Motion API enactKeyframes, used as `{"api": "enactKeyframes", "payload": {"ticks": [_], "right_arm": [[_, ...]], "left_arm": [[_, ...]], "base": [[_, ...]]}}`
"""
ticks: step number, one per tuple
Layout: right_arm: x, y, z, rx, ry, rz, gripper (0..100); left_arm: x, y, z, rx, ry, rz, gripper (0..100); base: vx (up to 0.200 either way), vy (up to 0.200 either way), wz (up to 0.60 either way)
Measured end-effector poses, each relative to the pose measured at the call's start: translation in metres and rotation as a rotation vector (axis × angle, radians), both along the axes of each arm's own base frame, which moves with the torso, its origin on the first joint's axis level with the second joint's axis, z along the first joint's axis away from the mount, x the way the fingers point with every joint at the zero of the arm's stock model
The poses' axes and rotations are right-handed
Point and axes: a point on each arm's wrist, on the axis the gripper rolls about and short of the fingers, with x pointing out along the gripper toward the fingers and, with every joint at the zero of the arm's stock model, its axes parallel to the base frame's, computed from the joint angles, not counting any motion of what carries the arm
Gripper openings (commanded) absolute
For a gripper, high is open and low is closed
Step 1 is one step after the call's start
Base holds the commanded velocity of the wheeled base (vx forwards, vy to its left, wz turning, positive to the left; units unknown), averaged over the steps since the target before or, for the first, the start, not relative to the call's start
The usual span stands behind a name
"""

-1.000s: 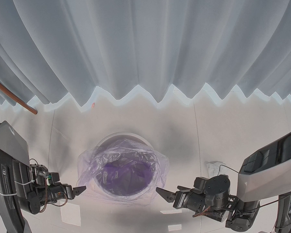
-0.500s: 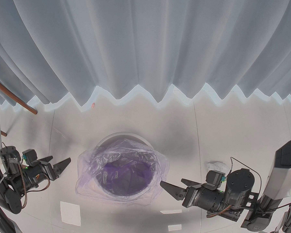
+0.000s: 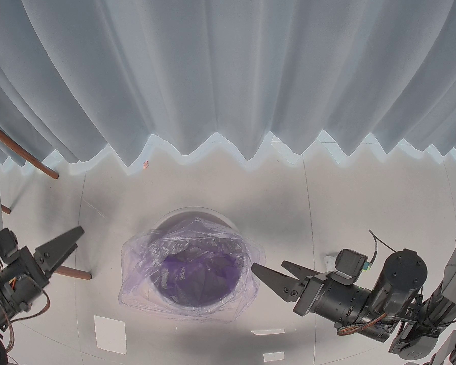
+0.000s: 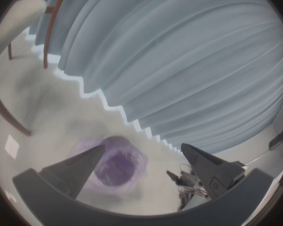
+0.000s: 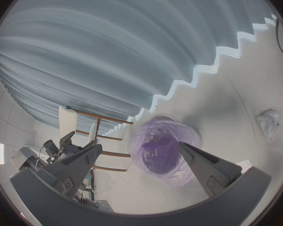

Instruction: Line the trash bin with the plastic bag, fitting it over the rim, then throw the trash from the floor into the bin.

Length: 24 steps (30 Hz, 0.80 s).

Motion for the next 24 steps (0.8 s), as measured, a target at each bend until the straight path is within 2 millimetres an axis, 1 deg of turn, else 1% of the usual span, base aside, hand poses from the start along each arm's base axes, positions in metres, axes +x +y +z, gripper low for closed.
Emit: {"api": "enactKeyframes", "payload": {"ticks": [2, 6, 8, 12, 15, 18, 24], "right_arm": [[0.002, 0.002, 0.002, -0.003, -0.019, 0.014, 100], [0.008, 0.006, 0.003, -0.026, -0.072, 0.056, 100], [0.014, 0.008, 0.003, -0.05, -0.114, 0.086, 100], [0.025, 0.009, 0.0, -0.116, -0.198, 0.13, 100], [0.032, 0.005, -0.005, -0.175, -0.244, 0.148, 100], [0.039, -0.001, -0.009, -0.218, -0.269, 0.145, 100], [0.045, -0.011, -0.016, -0.27, -0.28, 0.137, 100]], "left_arm": [[-0.015, -0.002, -0.002, -0.008, 0.045, -0.036, 100], [-0.034, -0.004, -0.007, 0.037, 0.113, -0.088, 100], [-0.041, -0.005, -0.01, 0.104, 0.119, -0.116, 100], [-0.046, -0.006, -0.011, 0.296, 0.042, -0.175, 100], [-0.043, -0.007, -0.009, 0.414, 0.001, -0.217, 100], [-0.032, -0.01, -0.006, 0.493, -0.01, -0.248, 100], [0.005, -0.015, -0.005, 0.675, -0.069, -0.307, 100]], "base": [[0.0, 0.0, 0.0], [0.0, 0.0, 0.0], [0.0, 0.0, 0.0], [0.0, 0.0, 0.0], [0.0, 0.0, 0.0], [0.0, 0.0, 0.0], [0.0, 0.0, 0.0]]}}
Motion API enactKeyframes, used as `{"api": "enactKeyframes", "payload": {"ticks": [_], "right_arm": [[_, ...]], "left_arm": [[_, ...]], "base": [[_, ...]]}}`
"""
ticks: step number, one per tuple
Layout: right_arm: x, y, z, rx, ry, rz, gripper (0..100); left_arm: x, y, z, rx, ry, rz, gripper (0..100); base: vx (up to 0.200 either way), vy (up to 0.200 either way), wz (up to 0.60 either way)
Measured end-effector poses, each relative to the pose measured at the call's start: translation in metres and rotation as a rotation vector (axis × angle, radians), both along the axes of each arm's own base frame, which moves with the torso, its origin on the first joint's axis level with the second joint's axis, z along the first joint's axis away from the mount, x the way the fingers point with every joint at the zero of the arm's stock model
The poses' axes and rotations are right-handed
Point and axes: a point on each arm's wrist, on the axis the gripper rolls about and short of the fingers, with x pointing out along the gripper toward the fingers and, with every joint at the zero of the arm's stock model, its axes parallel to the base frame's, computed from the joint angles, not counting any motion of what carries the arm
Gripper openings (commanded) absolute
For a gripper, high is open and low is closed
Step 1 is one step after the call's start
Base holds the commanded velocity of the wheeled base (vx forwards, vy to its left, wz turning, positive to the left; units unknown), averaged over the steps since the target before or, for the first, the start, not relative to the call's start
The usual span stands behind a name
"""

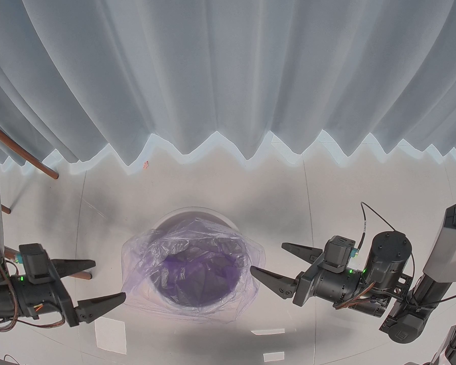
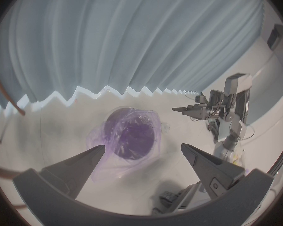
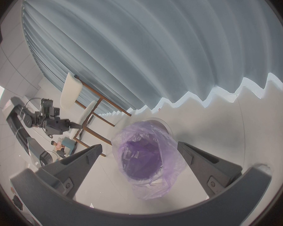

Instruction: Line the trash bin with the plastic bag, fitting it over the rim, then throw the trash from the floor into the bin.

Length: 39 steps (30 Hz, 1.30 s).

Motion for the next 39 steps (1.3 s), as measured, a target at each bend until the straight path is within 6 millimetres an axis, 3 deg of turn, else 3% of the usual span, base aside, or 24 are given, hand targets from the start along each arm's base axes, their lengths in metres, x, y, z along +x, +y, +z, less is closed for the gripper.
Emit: {"api": "enactKeyframes", "payload": {"ticks": [14, 21, 31, 32, 39], "right_arm": [[-0.002, -0.005, -0.017, -0.084, 0.012, 0.011, 100], [-0.002, -0.004, -0.026, -0.114, 0.033, 0.019, 100], [-0.001, -0.003, -0.031, -0.126, 0.046, 0.02, 100], [-0.001, -0.003, -0.031, -0.127, 0.047, 0.019, 100], [0.0, -0.002, -0.031, -0.123, 0.043, 0.019, 100]], "left_arm": [[0.117, -0.006, -0.018, 0.162, -0.383, -0.057, 100], [0.135, -0.012, -0.05, 0.183, -0.343, -0.106, 100], [0.15, -0.02, -0.074, 0.186, -0.287, -0.132, 100], [0.153, -0.021, -0.076, 0.186, -0.293, -0.132, 0], [0.171, -0.025, -0.086, 0.172, -0.318, -0.125, 0]], "base": [[0.0, 0.0, 0.0], [0.0, 0.0, 0.0], [0.0, 0.0, 0.0], [0.0, 0.0, 0.0], [0.0, 0.0, 0.0]]}}
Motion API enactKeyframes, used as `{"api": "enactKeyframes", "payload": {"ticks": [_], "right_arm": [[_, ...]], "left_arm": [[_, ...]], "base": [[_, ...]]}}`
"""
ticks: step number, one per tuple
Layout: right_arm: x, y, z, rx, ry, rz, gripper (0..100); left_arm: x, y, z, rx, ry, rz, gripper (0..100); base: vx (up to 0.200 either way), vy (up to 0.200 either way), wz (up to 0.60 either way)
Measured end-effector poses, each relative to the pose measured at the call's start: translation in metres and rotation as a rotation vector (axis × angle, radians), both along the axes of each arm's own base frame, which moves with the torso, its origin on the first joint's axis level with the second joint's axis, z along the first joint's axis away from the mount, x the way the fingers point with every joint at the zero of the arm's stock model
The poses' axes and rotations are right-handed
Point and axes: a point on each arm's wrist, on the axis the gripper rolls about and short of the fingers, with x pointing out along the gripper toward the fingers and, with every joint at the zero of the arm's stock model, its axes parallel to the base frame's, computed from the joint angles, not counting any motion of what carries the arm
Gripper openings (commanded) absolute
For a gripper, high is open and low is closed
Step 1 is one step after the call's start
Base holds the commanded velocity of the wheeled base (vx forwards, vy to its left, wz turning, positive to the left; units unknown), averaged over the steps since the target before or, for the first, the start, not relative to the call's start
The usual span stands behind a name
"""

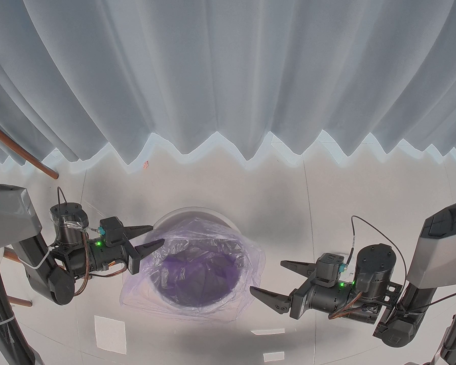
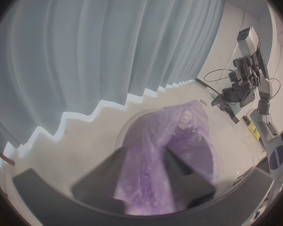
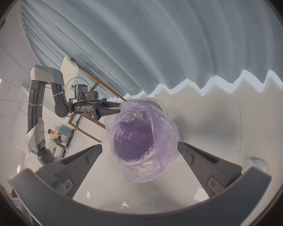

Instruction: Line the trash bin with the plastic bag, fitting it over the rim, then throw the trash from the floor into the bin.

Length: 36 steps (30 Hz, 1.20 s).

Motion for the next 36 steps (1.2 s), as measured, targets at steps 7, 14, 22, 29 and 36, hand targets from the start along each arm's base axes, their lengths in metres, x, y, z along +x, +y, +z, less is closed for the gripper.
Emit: {"api": "enactKeyframes", "payload": {"ticks": [7, 14, 22, 29, 36], "right_arm": [[0.014, 0.009, -0.003, -0.025, -0.066, -0.078, 100], [0.038, 0.038, -0.003, -0.033, -0.205, -0.106, 100], [0.06, 0.061, -0.015, -0.05, -0.293, -0.093, 0], [0.07, 0.066, -0.024, -0.055, -0.301, -0.101, 0], [0.082, 0.06, -0.021, -0.026, -0.299, -0.14, 0]], "left_arm": [[0.002, -0.001, 0.0, -0.031, 0.023, 0.007, 0], [0.001, -0.004, 0.011, -0.08, -0.003, 0.007, 0], [-0.003, -0.003, 0.021, -0.124, -0.047, 0.008, 0], [-0.004, -0.002, 0.021, -0.125, -0.047, 0.01, 0], [-0.003, 0.001, 0.021, -0.137, -0.042, 0.018, 0]], "base": [[0.0, 0.0, 0.0], [0.0, 0.0, 0.0], [0.0, 0.0, 0.0], [0.0, 0.0, 0.0], [0.0, 0.0, 0.0]]}}
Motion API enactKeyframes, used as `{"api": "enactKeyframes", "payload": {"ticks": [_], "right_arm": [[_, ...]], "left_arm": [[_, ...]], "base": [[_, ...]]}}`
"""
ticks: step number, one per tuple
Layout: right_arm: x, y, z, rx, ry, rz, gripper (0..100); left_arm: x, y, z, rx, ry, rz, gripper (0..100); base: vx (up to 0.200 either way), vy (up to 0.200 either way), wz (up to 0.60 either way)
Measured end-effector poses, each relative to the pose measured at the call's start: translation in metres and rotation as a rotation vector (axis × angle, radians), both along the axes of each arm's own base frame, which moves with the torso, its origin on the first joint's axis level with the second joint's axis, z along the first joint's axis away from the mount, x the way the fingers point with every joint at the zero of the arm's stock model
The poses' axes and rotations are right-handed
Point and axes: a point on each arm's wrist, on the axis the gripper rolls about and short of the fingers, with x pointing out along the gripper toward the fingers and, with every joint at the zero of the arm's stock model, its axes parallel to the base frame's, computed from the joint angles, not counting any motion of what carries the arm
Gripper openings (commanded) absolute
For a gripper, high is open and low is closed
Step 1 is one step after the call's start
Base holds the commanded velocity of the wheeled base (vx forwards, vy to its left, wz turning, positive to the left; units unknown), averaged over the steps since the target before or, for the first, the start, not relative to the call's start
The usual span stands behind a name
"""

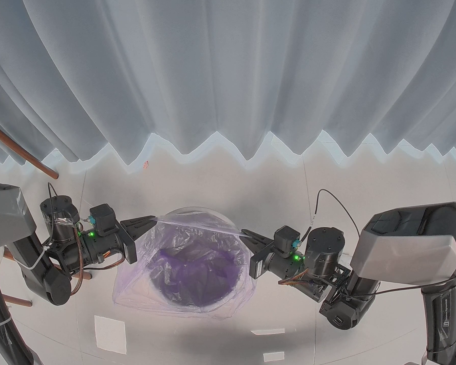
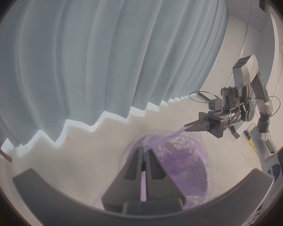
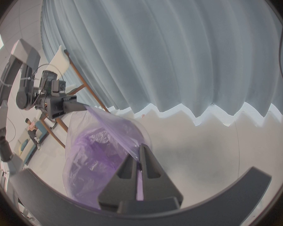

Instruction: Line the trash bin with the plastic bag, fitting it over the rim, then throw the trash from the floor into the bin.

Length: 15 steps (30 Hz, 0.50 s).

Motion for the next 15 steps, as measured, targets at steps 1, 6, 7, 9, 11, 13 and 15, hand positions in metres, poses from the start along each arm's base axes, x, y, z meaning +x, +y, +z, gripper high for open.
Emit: {"api": "enactKeyframes", "payload": {"ticks": [1, 6, 7, 9, 11, 13, 15], "right_arm": [[0.002, -0.001, 0.002, 0.012, 0.001, -0.005, 0], [0.008, -0.004, 0.01, 0.142, 0.078, -0.011, 0], [0.009, -0.005, 0.011, 0.171, 0.098, -0.008, 0], [0.011, -0.005, 0.013, 0.231, 0.142, 0.0, 0], [0.014, -0.006, 0.016, 0.297, 0.189, 0.013, 0], [0.017, -0.006, 0.019, 0.36, 0.232, 0.027, 0], [0.021, -0.007, 0.022, 0.427, 0.28, 0.045, 0]], "left_arm": [[0.001, 0.001, 0.0, -0.007, 0.004, 0.0, 0], [0.005, 0.002, 0.004, -0.119, 0.084, -0.006, 0], [0.006, 0.002, 0.005, -0.144, 0.1, -0.008, 0], [0.008, 0.002, 0.008, -0.198, 0.131, -0.015, 0], [0.012, 0.002, 0.012, -0.256, 0.159, -0.029, 0], [0.016, 0.003, 0.015, -0.299, 0.18, -0.042, 0], [0.02, 0.004, 0.016, -0.338, 0.203, -0.051, 0]], "base": [[0.0, 0.0, 0.0], [0.0, 0.0, 0.0], [0.0, 0.0, 0.0], [0.0, 0.0, 0.0], [0.0, 0.0, 0.0], [0.0, 0.0, 0.0], [0.0, 0.0, 0.0]]}}
